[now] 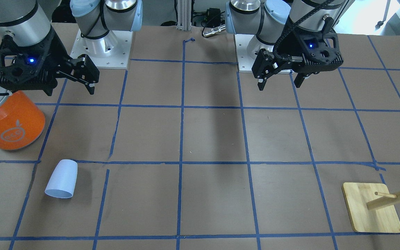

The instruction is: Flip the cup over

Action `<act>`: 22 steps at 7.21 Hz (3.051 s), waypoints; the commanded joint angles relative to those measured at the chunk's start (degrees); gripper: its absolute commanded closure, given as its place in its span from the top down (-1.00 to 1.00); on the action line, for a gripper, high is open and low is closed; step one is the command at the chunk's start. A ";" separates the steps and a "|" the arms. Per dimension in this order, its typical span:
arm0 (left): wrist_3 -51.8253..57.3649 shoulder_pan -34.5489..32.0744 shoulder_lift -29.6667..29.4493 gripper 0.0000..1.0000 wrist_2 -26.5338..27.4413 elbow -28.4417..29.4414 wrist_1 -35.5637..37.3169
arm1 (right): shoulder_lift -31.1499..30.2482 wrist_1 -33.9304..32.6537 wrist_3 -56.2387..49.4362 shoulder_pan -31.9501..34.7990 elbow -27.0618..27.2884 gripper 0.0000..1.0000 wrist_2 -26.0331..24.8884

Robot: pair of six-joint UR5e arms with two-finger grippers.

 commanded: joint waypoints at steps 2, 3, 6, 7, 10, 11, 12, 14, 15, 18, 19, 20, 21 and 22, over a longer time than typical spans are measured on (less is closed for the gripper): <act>0.00 0.00 0.00 1.00 -0.04 0.00 0.00 | 0.08 -0.80 -0.88 -0.22 0.14 1.00 -0.35; 0.00 0.00 0.00 1.00 -0.04 0.00 0.00 | 0.60 -4.29 -0.80 -0.40 0.14 1.00 -0.26; 0.00 0.00 0.00 1.00 -0.04 0.00 0.00 | 9.10 -13.24 -0.18 -4.16 0.23 1.00 -0.52; 0.00 0.00 0.00 1.00 -0.04 0.00 0.00 | 11.56 -14.42 -0.88 -5.40 0.23 0.99 -0.96; 0.00 0.00 0.00 1.00 -0.04 0.00 0.00 | 20.18 -23.56 -2.99 -10.14 1.02 0.97 -1.14; 0.00 0.00 0.00 1.00 0.05 0.00 0.00 | 21.42 -24.79 -2.30 -10.24 2.15 0.96 -0.70; 0.00 0.00 0.00 1.00 -0.04 0.00 0.00 | 22.30 -28.89 -1.42 -10.16 5.04 0.97 -0.53; 0.00 0.00 0.00 1.00 -0.04 0.00 0.00 | 23.28 -34.71 -1.23 -9.98 9.27 0.99 -0.35; 0.00 0.00 0.00 1.00 -0.04 0.00 0.00 | 23.63 -34.82 -1.50 -9.98 10.07 0.99 -0.61; 0.00 0.00 0.00 1.00 -0.04 0.00 0.00 | 24.77 -35.34 -2.47 -10.07 10.51 0.98 -0.53; 0.00 0.00 0.00 1.00 -0.04 0.00 0.00 | 25.64 -37.17 -2.73 -10.07 10.77 0.98 -0.70; 0.00 0.00 0.00 1.00 -0.04 0.00 0.00 | 26.52 -38.93 -3.08 -10.15 11.21 0.98 -0.70; 0.00 0.00 0.00 1.00 -0.04 0.00 0.00 | 26.88 -39.56 -3.17 -10.15 11.48 0.98 -0.70; 0.00 0.00 0.00 1.00 0.05 0.00 0.00 | 27.06 -39.83 -3.17 -10.15 11.83 0.98 -0.61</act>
